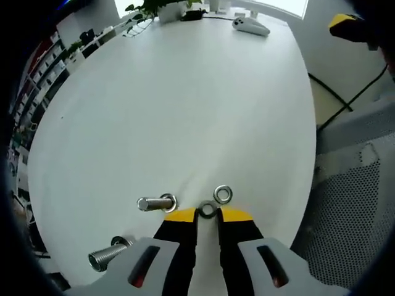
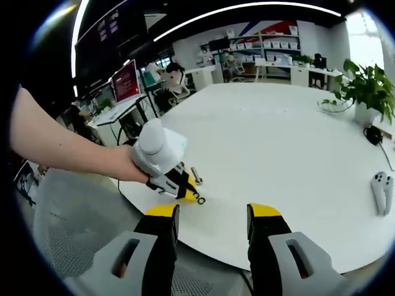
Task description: Place the washer onto the threaded stud by aligning its center hole with the stud, sliding it down to the base, and recovering from edge contact or off-axis alignment until the washer reaches the visible bottom stop.
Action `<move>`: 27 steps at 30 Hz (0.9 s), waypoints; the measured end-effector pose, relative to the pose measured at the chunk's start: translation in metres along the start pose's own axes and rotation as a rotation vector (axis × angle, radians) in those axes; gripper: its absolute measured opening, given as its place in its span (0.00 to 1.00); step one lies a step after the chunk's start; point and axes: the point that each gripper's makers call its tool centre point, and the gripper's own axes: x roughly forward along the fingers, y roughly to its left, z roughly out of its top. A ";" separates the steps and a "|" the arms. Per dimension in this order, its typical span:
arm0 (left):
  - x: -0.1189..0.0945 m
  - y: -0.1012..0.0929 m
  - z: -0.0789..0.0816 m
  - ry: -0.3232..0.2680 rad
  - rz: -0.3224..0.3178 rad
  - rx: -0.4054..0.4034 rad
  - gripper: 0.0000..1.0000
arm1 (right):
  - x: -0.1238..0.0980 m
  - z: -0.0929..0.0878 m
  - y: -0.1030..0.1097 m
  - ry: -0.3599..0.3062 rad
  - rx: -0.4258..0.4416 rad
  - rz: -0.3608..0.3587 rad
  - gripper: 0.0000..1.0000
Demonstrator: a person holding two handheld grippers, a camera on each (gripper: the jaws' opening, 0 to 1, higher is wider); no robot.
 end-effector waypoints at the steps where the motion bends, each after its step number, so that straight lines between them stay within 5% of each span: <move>1: -0.001 0.000 -0.001 0.001 0.001 0.000 0.10 | 0.000 0.000 0.000 -0.001 0.002 0.000 0.46; 9: -0.005 0.003 -0.017 0.039 -0.013 -0.032 0.11 | 0.001 0.000 0.001 0.000 -0.004 0.004 0.46; 13: -0.005 -0.001 -0.014 0.069 -0.037 -0.057 0.15 | 0.001 0.000 0.001 0.002 -0.007 0.004 0.46; 15: -0.004 0.001 -0.016 0.097 -0.019 0.009 0.14 | 0.001 0.000 0.001 0.004 -0.010 0.004 0.46; 24: -0.004 0.004 -0.015 0.114 -0.018 -0.106 0.10 | 0.001 -0.003 0.003 0.015 -0.009 0.016 0.46; 27: -0.003 0.002 -0.015 0.129 -0.014 -0.071 0.10 | 0.002 -0.003 0.005 0.022 -0.024 0.021 0.46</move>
